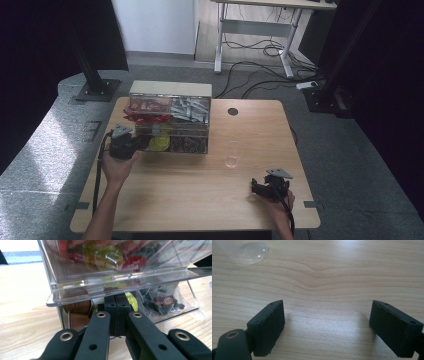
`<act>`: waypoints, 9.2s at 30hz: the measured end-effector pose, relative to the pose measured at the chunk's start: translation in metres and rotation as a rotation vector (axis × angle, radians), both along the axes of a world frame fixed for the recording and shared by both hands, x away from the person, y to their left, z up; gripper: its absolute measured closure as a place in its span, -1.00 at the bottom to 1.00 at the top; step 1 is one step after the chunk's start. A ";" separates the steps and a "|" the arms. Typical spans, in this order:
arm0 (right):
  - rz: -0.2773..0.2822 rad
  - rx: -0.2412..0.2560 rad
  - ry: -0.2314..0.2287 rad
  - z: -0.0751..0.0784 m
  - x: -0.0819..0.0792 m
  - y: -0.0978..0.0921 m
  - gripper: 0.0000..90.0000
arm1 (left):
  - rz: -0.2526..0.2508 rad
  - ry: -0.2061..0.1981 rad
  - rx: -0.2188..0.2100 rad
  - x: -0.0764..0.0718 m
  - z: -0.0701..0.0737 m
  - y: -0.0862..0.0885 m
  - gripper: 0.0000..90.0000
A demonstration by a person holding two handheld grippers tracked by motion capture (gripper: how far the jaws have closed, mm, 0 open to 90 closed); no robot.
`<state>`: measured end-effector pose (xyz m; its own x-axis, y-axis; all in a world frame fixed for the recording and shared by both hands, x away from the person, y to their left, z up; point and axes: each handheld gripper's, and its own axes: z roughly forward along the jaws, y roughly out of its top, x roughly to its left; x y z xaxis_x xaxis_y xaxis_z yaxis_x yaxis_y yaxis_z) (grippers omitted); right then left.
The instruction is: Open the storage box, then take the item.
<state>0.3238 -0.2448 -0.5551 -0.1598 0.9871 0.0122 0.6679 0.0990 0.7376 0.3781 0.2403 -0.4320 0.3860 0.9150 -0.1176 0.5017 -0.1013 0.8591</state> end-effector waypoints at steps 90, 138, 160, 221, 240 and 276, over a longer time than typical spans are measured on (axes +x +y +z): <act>0.245 0.195 -0.283 0.090 -0.025 0.060 -0.16 | -0.025 0.017 -0.007 0.015 0.018 -0.007 1.00; 0.428 0.222 -0.263 0.098 0.015 0.139 0.18 | -0.030 0.023 -0.009 0.017 0.017 -0.008 1.00; 0.445 0.218 -0.243 0.092 0.029 0.162 0.20 | -0.033 0.028 -0.003 0.017 0.018 -0.008 1.00; 0.462 0.173 -0.253 0.076 0.067 0.215 0.33 | -0.043 0.029 0.003 0.018 0.018 -0.013 1.00; 0.446 0.166 -0.241 0.067 0.082 0.220 0.50 | -0.050 0.031 0.003 0.018 0.019 -0.015 1.00; 0.507 0.241 -0.293 0.087 0.071 0.201 0.97 | -0.046 0.029 0.001 0.017 0.019 -0.016 1.00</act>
<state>0.3948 -0.0436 -0.4686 -0.6375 0.7627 0.1095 0.3488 0.1589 0.9236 0.3955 0.2247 -0.4132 0.4243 0.8964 -0.1283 0.5208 -0.1257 0.8443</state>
